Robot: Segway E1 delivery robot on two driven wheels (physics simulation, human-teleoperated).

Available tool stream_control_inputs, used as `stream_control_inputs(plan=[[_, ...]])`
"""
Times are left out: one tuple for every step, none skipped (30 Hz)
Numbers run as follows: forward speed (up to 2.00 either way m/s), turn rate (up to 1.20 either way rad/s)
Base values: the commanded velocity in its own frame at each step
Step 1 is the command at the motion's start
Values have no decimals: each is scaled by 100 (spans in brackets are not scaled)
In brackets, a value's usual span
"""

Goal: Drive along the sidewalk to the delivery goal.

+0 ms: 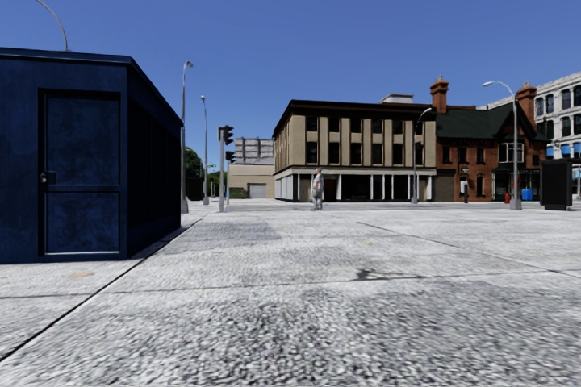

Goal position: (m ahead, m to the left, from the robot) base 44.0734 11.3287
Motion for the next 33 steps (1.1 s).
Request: stream_control_inputs(plan=[[200,0],[200,0],[200,0],[200,0],[200,0],[200,0],[200,0],[200,0],[200,0],[200,0],[200,0],[200,0],[200,0],[200,0],[200,0],[200,0],[200,0],[200,0],[200,0],[200,0],[200,0],[200,0],[200,0],[200,0],[200,0],[200,0],[200,0],[200,0],[200,0],[200,0],[200,0],[200,0],[200,0]])
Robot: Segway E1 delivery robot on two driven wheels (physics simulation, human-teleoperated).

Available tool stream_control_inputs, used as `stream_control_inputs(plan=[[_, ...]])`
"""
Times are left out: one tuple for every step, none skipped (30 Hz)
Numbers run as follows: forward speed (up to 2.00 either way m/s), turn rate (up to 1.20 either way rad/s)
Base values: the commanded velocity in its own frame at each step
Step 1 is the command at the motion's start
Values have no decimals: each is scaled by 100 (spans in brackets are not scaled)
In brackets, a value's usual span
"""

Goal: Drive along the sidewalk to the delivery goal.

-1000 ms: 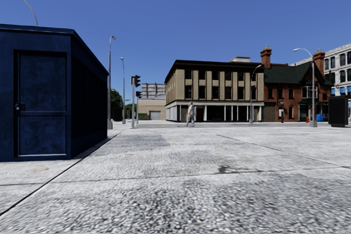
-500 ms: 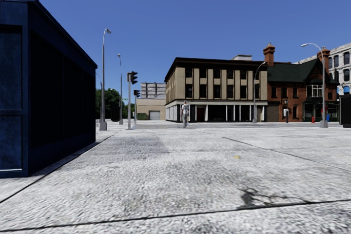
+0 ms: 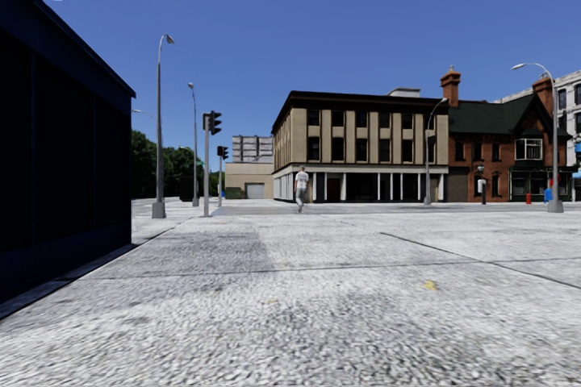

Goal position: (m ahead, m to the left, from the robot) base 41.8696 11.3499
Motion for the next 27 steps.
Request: stream_control_inputs(plan=[[200,0],[200,0],[200,0],[200,0],[200,0],[200,0],[200,0],[200,0],[200,0],[200,0],[200,0],[200,0],[200,0],[200,0],[200,0],[200,0],[200,0],[200,0],[200,0],[200,0],[200,0],[200,0],[200,0],[200,0],[200,0],[200,0],[200,0]])
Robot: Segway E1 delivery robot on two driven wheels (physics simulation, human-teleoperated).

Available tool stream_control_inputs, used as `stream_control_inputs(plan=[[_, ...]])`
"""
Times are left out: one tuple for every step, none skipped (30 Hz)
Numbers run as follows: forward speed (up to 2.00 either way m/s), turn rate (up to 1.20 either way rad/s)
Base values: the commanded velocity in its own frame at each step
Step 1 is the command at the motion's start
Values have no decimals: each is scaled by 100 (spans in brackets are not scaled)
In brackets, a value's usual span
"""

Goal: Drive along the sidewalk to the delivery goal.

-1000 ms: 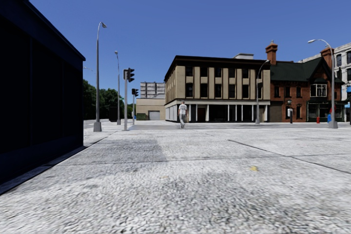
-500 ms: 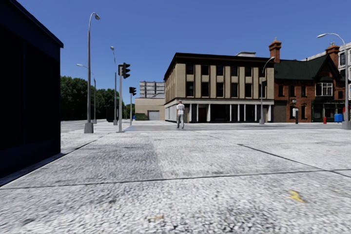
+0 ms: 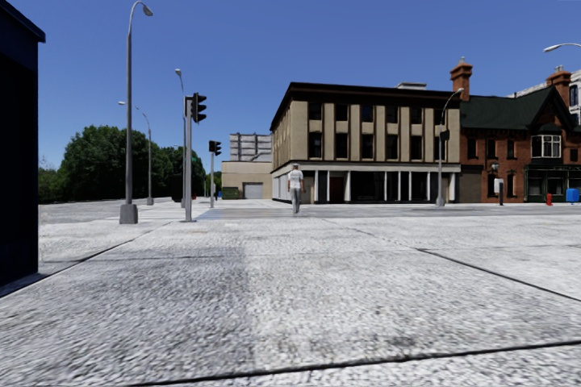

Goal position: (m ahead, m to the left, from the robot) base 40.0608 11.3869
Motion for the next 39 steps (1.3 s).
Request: stream_control_inputs(plan=[[200,0],[200,0],[200,0],[200,0],[200,0],[200,0],[200,0],[200,0],[200,0],[200,0],[200,0],[200,0],[200,0],[200,0],[200,0],[200,0],[200,0],[200,0],[200,0],[200,0],[200,0],[200,0],[200,0],[200,0],[200,0],[200,0],[200,0],[200,0],[200,0],[200,0],[200,0],[200,0],[200,0],[200,0],[200,0],[200,0],[200,0],[200,0],[200,0]])
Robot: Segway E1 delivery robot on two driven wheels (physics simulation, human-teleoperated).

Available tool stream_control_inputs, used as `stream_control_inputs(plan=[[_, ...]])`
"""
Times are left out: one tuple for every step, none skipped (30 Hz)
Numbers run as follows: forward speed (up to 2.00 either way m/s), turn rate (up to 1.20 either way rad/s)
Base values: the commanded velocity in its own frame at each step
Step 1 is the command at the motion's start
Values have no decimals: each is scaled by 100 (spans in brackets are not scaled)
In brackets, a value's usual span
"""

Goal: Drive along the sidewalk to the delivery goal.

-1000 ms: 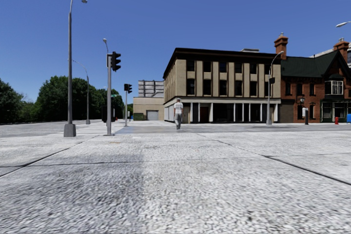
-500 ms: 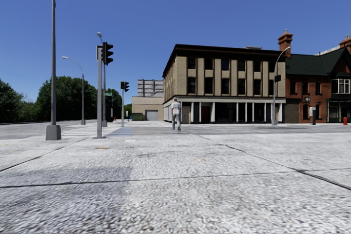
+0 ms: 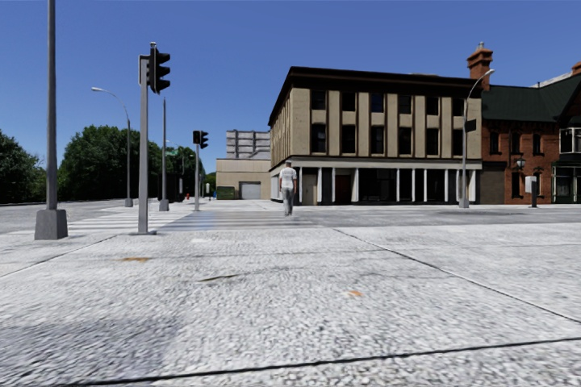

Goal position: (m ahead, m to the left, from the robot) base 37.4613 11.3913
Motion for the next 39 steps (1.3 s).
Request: stream_control_inputs(plan=[[200,0],[200,0],[200,0],[200,0],[200,0],[200,0],[200,0],[200,0],[200,0],[200,0],[200,0],[200,0],[200,0],[200,0],[200,0],[200,0],[200,0],[200,0],[200,0],[200,0],[200,0],[200,0],[200,12],[200,34],[200,51],[200,64],[200,64],[200,68],[200,70],[200,70],[200,51],[200,51],[200,21],[200,6],[200,0],[200,0],[200,0],[200,0],[200,0]])
